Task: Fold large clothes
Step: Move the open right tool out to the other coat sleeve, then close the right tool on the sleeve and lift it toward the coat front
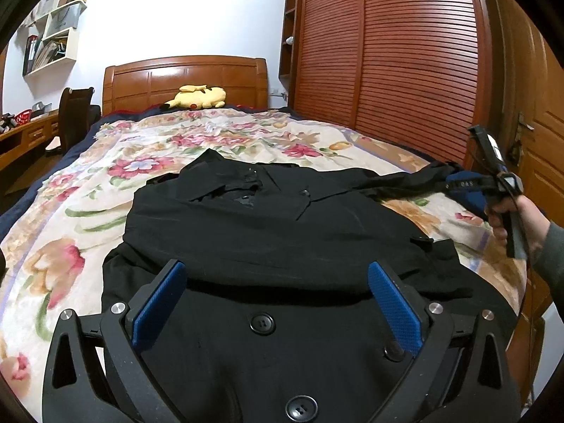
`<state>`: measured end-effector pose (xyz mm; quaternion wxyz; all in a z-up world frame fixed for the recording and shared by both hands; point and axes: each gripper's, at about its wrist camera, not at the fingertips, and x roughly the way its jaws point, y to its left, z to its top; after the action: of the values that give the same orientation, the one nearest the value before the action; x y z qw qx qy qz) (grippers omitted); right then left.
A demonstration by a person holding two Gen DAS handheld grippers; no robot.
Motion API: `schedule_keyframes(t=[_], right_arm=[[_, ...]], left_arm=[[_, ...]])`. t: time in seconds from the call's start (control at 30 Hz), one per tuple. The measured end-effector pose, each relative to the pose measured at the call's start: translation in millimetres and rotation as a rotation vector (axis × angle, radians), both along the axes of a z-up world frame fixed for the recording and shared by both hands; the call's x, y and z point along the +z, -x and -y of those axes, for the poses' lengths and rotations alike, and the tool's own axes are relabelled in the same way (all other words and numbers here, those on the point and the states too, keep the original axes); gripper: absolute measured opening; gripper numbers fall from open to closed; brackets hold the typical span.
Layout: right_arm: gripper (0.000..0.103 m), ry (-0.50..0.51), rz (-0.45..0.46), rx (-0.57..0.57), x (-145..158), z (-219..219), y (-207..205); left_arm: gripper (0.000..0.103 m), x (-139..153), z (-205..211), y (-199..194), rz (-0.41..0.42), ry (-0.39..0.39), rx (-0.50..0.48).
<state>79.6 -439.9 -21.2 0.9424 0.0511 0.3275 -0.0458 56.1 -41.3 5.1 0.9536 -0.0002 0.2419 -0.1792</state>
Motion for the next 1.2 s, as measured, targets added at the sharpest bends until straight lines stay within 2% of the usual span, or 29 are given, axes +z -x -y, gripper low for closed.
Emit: schedule_keyframes(t=[0.4,0.7,0.9,0.93,0.97,1.0,1.07,1.1,1.2], right_arm=[[0.064,-0.131,-0.008,-0.125,-20.6,34.0,-84.4],[0.065,-0.163,-0.010,-0.242,-36.6,43.2,-110.7],[0.064,-0.164,-0.036,-0.266,-43.0,43.7,-127.1],[0.060,-0.144,-0.039,-0.261,-43.6,40.6,-128.5],[0.046,-0.125,-0.042,-0.252,-43.7,38.1,-130.2],[0.027,-0.108,-0.046,-0.241,-42.9,35.9,-131.0],[0.006,-0.032,-0.031,-0.238,-35.2,28.9,-130.2],[0.005,0.010,0.003,-0.227,-26.5,22.3,-126.9],[0.003,0.056,0.083,-0.198,-0.4,8.7,-114.6]], left_arm=[[0.103,-4.1,3.7,-5.2,-0.011,-0.029,0.005],[0.103,-7.6,6.6,-10.1,-0.030,-0.036,-0.013],[0.103,-9.8,3.8,-14.3,-0.051,-0.020,-0.013],[0.103,-10.0,3.1,-14.9,-0.053,-0.018,-0.012],[0.103,-10.3,3.0,-14.9,-0.055,-0.017,-0.011],[0.103,-10.6,2.9,-14.9,-0.055,-0.016,-0.010],[0.103,-10.6,3.3,-14.3,-0.054,-0.017,-0.009],[0.103,-10.8,3.3,-13.4,-0.053,-0.018,-0.009],[0.103,-10.5,3.4,-12.2,-0.047,-0.018,-0.008]])
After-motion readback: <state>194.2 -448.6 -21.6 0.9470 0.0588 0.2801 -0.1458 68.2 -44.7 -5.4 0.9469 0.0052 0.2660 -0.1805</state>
